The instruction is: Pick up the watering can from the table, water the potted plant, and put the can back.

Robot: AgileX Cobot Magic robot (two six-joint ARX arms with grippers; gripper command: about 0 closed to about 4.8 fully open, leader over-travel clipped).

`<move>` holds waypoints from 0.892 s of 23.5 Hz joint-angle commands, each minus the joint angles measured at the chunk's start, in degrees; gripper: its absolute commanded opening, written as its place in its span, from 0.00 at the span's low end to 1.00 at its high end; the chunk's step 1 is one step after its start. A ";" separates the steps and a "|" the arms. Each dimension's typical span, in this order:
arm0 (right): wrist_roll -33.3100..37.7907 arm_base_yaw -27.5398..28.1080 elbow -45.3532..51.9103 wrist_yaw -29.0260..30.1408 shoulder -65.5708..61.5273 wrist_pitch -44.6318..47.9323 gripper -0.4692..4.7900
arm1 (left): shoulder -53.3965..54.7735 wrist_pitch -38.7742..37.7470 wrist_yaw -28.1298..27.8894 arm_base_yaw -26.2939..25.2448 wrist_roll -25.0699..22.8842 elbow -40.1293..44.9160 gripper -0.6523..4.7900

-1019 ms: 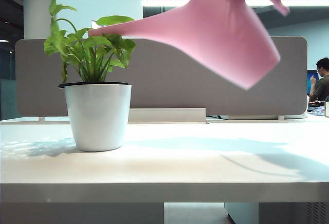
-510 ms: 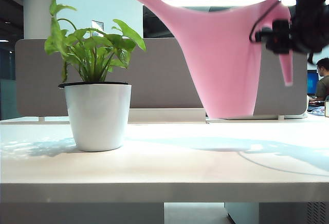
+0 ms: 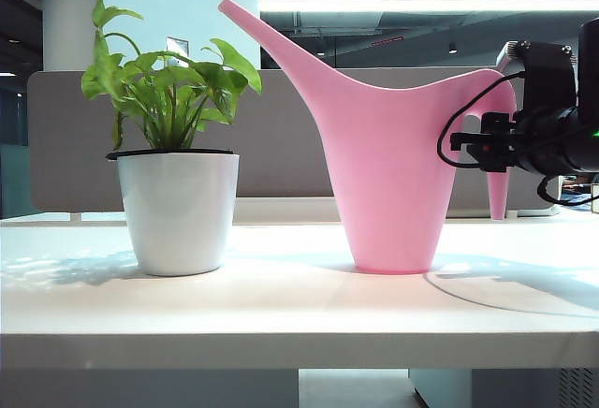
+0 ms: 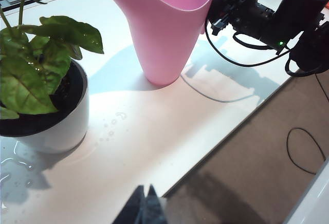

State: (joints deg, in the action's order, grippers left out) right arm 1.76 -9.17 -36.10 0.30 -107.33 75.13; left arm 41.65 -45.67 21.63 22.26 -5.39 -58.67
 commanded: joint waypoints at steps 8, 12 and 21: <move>-0.48 -0.09 0.50 1.38 0.28 -3.34 0.61 | -0.09 0.74 0.24 -0.07 -0.20 -0.15 0.13; -0.48 -0.11 3.85 1.36 1.90 -3.37 0.79 | -0.07 0.74 0.22 -0.07 -0.20 -0.15 0.13; -0.46 -0.13 27.26 0.55 27.28 -3.28 0.36 | -0.09 0.70 0.20 -0.09 -0.20 -0.15 0.13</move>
State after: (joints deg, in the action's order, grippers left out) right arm 1.48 -9.17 -10.63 0.97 -82.78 70.91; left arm 41.65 -45.67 21.63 22.26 -5.39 -58.67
